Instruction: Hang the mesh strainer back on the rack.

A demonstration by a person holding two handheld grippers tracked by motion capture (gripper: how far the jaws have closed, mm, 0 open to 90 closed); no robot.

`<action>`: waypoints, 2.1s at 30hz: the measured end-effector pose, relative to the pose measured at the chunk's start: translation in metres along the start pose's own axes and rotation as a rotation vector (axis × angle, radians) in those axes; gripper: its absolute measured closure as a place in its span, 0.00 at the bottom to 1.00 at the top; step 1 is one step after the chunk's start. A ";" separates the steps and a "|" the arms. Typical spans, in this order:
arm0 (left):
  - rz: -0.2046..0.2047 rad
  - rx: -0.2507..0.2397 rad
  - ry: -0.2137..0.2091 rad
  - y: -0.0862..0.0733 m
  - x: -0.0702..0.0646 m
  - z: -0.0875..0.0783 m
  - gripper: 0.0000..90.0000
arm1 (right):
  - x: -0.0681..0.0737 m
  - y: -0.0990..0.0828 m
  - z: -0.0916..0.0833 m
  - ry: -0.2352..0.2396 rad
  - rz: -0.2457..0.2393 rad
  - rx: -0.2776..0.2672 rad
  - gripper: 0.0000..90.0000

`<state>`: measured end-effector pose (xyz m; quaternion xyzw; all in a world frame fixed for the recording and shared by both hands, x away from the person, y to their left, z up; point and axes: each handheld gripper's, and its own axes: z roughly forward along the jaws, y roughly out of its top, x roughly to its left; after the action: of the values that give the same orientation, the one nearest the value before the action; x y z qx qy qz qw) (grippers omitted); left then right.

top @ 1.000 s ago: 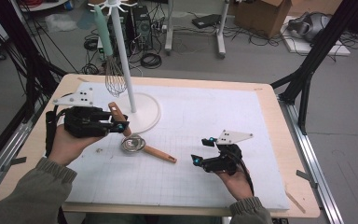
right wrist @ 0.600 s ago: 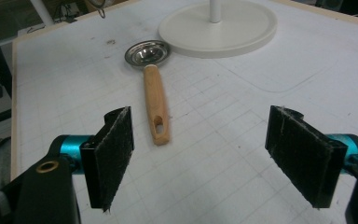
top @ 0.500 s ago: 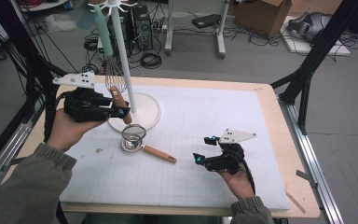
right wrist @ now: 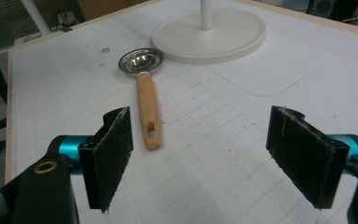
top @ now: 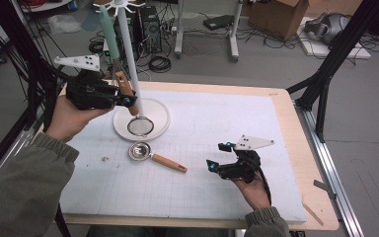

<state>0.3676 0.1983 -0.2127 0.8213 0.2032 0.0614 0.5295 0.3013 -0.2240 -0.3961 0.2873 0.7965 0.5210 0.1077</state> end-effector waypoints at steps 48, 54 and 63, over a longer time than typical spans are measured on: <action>-0.043 0.001 0.001 0.086 0.054 -0.019 0.80 | -0.005 -0.001 0.001 0.003 0.018 -0.009 0.23; -0.052 0.005 -0.001 0.090 0.059 -0.020 0.80 | -0.005 -0.001 0.002 0.006 0.025 -0.010 0.23; -0.082 -0.009 -0.004 0.088 0.068 -0.019 0.80 | -0.005 0.000 0.002 0.008 0.022 -0.017 0.23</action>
<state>0.4467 0.2101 -0.1329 0.8101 0.2353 0.0388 0.5355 0.3060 -0.2256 -0.3979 0.2930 0.7892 0.5302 0.1012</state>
